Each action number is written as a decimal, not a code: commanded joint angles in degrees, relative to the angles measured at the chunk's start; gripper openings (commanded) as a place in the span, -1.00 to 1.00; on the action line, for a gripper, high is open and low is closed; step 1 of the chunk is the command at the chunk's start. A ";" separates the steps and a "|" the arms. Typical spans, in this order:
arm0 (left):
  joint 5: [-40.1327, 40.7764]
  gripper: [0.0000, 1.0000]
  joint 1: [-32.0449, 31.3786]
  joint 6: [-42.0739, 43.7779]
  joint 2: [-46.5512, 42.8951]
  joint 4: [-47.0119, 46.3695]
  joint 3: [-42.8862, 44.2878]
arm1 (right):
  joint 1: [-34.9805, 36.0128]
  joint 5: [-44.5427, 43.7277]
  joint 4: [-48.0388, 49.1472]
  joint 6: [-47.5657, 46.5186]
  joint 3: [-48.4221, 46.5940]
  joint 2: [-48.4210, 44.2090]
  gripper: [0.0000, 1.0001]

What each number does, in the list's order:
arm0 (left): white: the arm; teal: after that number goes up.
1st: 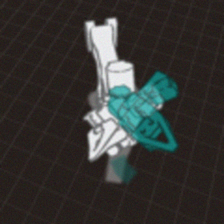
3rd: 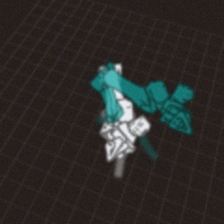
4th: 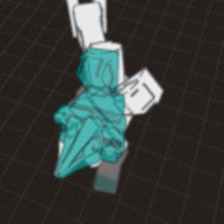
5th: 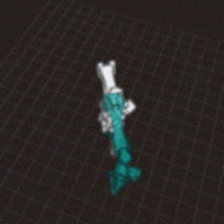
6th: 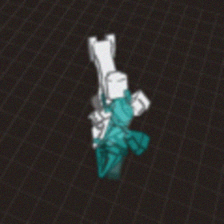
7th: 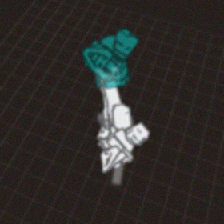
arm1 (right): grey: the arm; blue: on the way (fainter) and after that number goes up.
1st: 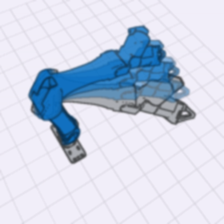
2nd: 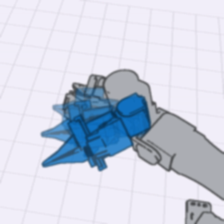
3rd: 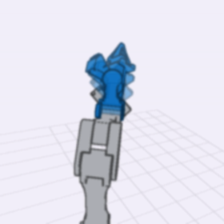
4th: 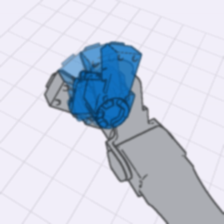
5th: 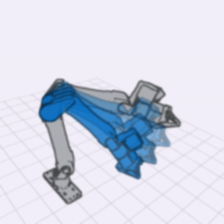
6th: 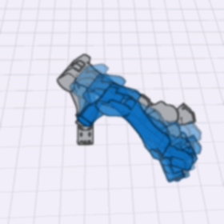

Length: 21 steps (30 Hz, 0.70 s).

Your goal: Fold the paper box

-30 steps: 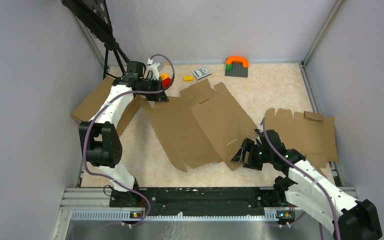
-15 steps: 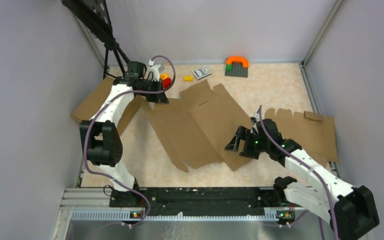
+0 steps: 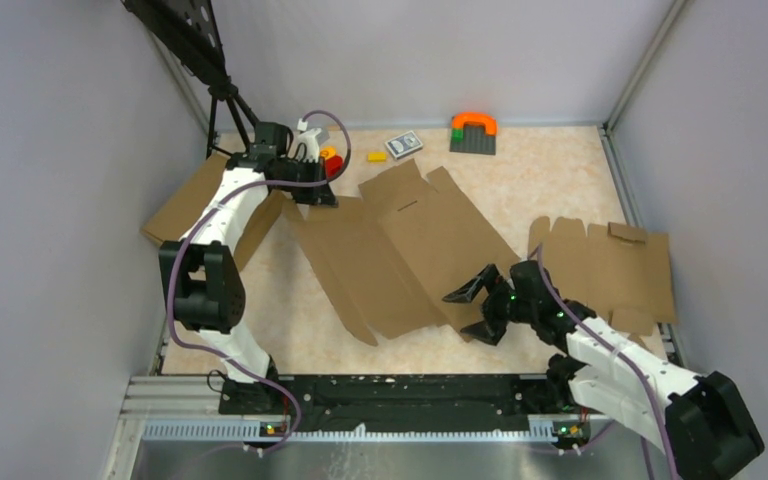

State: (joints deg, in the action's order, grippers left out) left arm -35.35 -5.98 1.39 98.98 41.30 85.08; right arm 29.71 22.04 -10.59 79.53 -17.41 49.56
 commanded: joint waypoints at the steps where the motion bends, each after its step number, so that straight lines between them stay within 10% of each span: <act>1: -2.24 -1.00 0.26 -0.55 0.15 -0.76 2.11 | 3.46 -1.62 5.42 12.52 0.97 -0.69 0.87; 21: -2.03 -1.00 0.26 1.26 0.56 0.87 2.98 | 10.35 -9.95 20.75 20.23 1.46 11.91 0.64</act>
State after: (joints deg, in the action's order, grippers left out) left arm -36.42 -5.98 1.23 99.00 41.67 85.62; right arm 40.29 15.68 6.42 99.44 -13.58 60.66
